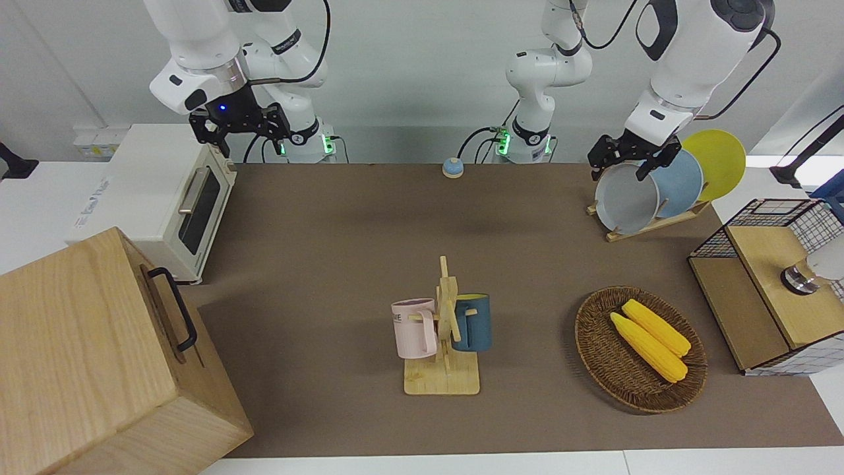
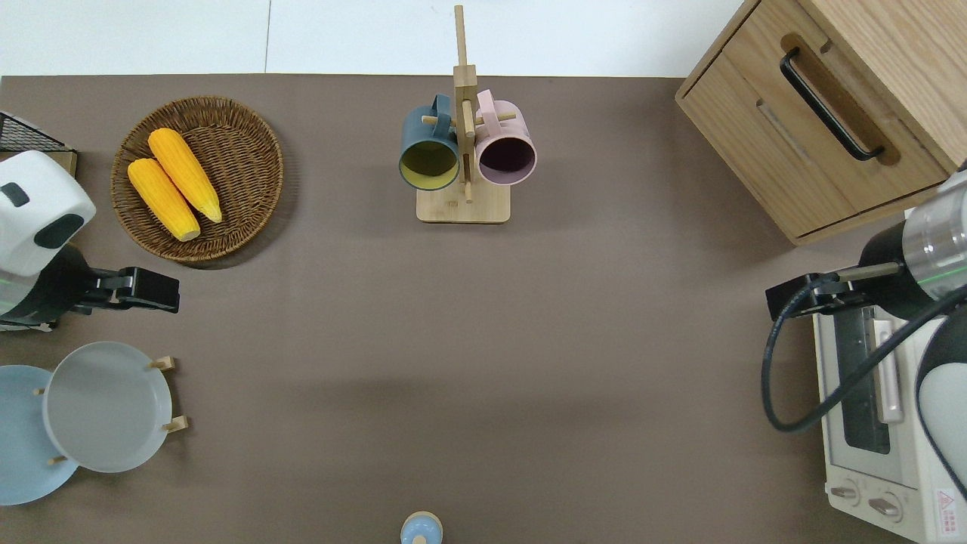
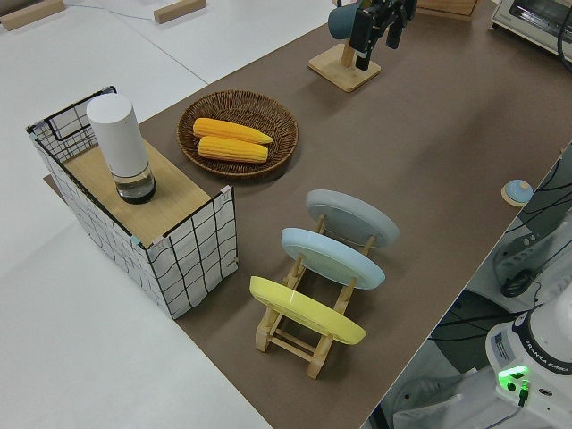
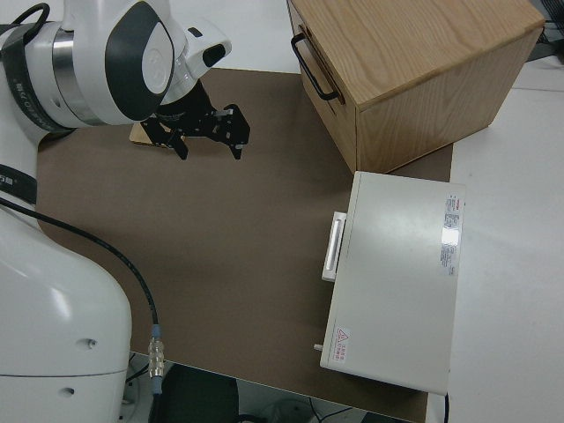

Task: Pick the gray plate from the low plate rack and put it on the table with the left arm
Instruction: 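Lower the left gripper toward the gray plate in the low rack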

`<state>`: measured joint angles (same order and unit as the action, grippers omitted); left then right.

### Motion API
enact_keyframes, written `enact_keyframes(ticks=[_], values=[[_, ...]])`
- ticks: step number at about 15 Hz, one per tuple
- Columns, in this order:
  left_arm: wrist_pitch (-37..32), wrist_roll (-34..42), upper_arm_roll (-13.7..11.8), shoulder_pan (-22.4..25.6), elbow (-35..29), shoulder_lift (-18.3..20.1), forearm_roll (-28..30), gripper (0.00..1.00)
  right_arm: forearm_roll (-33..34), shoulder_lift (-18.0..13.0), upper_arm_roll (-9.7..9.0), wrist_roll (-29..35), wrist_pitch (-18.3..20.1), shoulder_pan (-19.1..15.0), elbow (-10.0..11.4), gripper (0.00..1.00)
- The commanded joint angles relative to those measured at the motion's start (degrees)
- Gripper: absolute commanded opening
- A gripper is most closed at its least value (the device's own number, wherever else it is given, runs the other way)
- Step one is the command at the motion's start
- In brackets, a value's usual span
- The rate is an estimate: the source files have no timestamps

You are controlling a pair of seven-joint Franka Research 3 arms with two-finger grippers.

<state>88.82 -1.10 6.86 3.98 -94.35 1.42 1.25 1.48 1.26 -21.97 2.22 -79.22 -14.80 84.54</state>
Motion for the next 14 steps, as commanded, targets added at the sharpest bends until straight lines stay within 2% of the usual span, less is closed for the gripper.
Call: enact_keyframes(ticks=[1, 4, 7, 12, 14], values=[[0.56, -0.40, -0.97, -0.20, -6.80, 5.77, 0.07, 0.99, 0.37, -0.12, -1.23, 0.68, 0.65, -1.37, -0.43, 0.983], [3.28, -0.31, -1.06, -0.20, -12.77, 9.91, 0.07, 0.99, 0.37, -0.12, -1.23, 0.68, 0.65, -1.37, -0.34, 0.983], [8.37, -0.31, -2.55, -0.20, -20.86, 14.92, 0.07, 0.99, 0.37, -0.20, -1.23, 0.68, 0.65, -1.37, -0.34, 0.983], [10.23, 0.04, -5.89, -0.12, -23.86, 15.98, -1.33, 0.99, 0.37, -0.12, -1.15, 0.68, 0.65, -1.37, -0.43, 0.983], [11.46, 0.57, -7.56, -0.12, -24.39, 15.90, -3.70, 0.99, 0.37, -0.12, -1.15, 0.68, 0.65, -1.37, -0.43, 0.983]])
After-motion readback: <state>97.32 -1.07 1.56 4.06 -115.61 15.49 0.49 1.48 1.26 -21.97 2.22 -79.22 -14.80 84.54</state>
